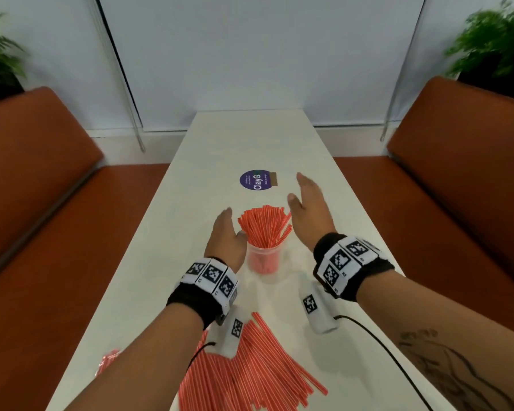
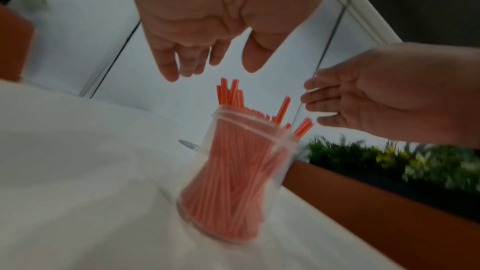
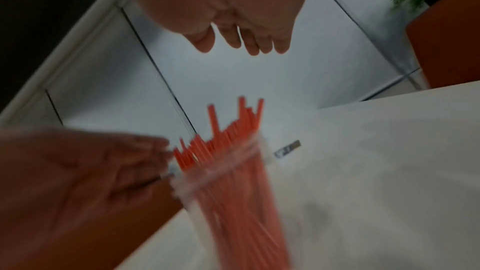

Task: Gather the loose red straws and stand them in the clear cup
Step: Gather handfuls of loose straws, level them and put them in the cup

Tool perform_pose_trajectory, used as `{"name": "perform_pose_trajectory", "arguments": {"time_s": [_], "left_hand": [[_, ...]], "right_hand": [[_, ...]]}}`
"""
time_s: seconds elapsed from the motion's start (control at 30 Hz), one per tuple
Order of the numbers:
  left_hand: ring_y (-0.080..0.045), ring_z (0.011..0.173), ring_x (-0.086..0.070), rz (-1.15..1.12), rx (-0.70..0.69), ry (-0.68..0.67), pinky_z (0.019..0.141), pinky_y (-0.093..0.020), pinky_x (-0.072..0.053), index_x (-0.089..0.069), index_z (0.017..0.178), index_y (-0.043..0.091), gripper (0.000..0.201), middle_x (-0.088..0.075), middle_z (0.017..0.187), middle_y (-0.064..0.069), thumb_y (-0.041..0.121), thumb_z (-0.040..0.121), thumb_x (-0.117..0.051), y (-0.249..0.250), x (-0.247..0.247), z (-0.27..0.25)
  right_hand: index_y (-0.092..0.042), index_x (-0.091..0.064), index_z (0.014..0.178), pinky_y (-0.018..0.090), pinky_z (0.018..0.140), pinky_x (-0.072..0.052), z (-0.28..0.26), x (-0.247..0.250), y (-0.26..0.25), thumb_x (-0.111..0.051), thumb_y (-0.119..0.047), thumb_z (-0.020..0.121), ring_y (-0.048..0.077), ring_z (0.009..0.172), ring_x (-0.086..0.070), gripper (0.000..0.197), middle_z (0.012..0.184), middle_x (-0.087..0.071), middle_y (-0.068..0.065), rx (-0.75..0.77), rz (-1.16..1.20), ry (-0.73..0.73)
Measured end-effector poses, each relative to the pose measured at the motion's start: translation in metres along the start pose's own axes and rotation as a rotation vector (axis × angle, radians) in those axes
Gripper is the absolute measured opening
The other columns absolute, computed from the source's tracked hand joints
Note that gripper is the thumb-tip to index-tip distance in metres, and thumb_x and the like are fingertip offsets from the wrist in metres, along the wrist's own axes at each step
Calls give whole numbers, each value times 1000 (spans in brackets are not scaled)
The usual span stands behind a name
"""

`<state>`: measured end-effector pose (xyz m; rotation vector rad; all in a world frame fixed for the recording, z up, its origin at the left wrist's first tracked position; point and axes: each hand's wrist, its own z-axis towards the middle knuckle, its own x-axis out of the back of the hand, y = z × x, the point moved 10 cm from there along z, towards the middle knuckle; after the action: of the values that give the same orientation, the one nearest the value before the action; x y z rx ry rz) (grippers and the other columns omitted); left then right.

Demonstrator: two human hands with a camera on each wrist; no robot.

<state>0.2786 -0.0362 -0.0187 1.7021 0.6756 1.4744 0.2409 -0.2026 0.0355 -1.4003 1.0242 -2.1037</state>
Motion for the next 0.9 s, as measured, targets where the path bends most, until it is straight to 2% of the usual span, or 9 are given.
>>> {"name": "perform_pose_trajectory", "arguments": {"time_s": [0.1, 0.27, 0.37, 0.47, 0.6, 0.63, 0.73, 0.8, 0.9], "left_hand": [[-16, 148, 0, 153, -94, -99, 120, -32, -7, -2, 150, 10, 66, 3, 160, -5, 4, 94, -36, 12, -21, 9], [-17, 148, -2, 397, -235, -159, 118, -36, -17, -4, 150, 10, 64, 1, 160, -5, 16, 96, -37, 27, -42, 11], [-17, 148, -5, 470, -264, -167, 118, -38, -21, -7, 150, 11, 65, 1, 160, -4, 16, 94, -40, 31, -46, 9], [-17, 148, -4, 406, -246, -162, 119, -38, -18, -6, 150, 11, 70, 2, 160, -4, 8, 91, -43, 28, -42, 11], [-18, 148, -3, 159, -144, -132, 119, -33, -10, -1, 150, 12, 77, 4, 160, -4, -1, 88, -46, 15, -32, 13], [-17, 148, 0, 98, -124, -149, 119, -30, -8, -1, 150, 12, 79, 4, 160, -4, -2, 87, -47, 13, -35, 12], [-13, 148, 3, 6, -128, -197, 115, -22, -4, -3, 150, 12, 81, 3, 160, -4, -6, 85, -48, 15, -44, 9], [-13, 148, 0, -13, -171, -233, 111, -17, -5, -7, 150, 13, 80, 0, 160, -3, -8, 84, -46, 20, -49, 8], [-13, 148, -3, 8, -223, -278, 113, -19, -8, -11, 149, 14, 81, -3, 160, -2, -7, 82, -51, 20, -51, 11]], "right_hand": [[-6, -2, 151, 25, 116, 2, -15, -40, 25, -26, -38, 100, 18, 149, 7, 64, 161, 2, 8, -1, -110, -258], [-4, -2, 150, 35, 122, -2, -23, -68, 24, -27, -21, 102, 20, 149, 5, 57, 161, 0, 9, 95, -198, -331], [-7, -4, 151, 41, 120, -7, -21, -75, 23, -31, -15, 99, 21, 149, 0, 59, 160, -5, 8, 129, -322, -352], [-10, -2, 151, 38, 121, -8, -18, -67, 18, -39, -9, 96, 18, 149, -1, 67, 161, -2, 5, 124, -217, -375], [-19, 3, 151, 17, 113, -4, -18, -37, 24, -39, 1, 93, 8, 148, 1, 75, 161, 3, -4, 24, 76, -240], [-18, 5, 151, 17, 113, -2, -22, -40, 25, -39, 1, 93, 8, 148, 4, 75, 160, 7, -4, 14, 88, -266], [-13, 8, 150, 30, 121, 5, -35, -64, 19, -39, 0, 91, 13, 147, 13, 76, 160, 13, 4, 100, -40, -410], [-8, 6, 150, 30, 118, 9, -36, -74, 12, -38, -1, 90, 18, 147, 16, 75, 159, 14, 8, 183, -160, -454], [-6, 2, 150, 34, 118, 8, -32, -79, 9, -37, -8, 93, 22, 147, 16, 70, 159, 13, 9, 276, -387, -480]]}}
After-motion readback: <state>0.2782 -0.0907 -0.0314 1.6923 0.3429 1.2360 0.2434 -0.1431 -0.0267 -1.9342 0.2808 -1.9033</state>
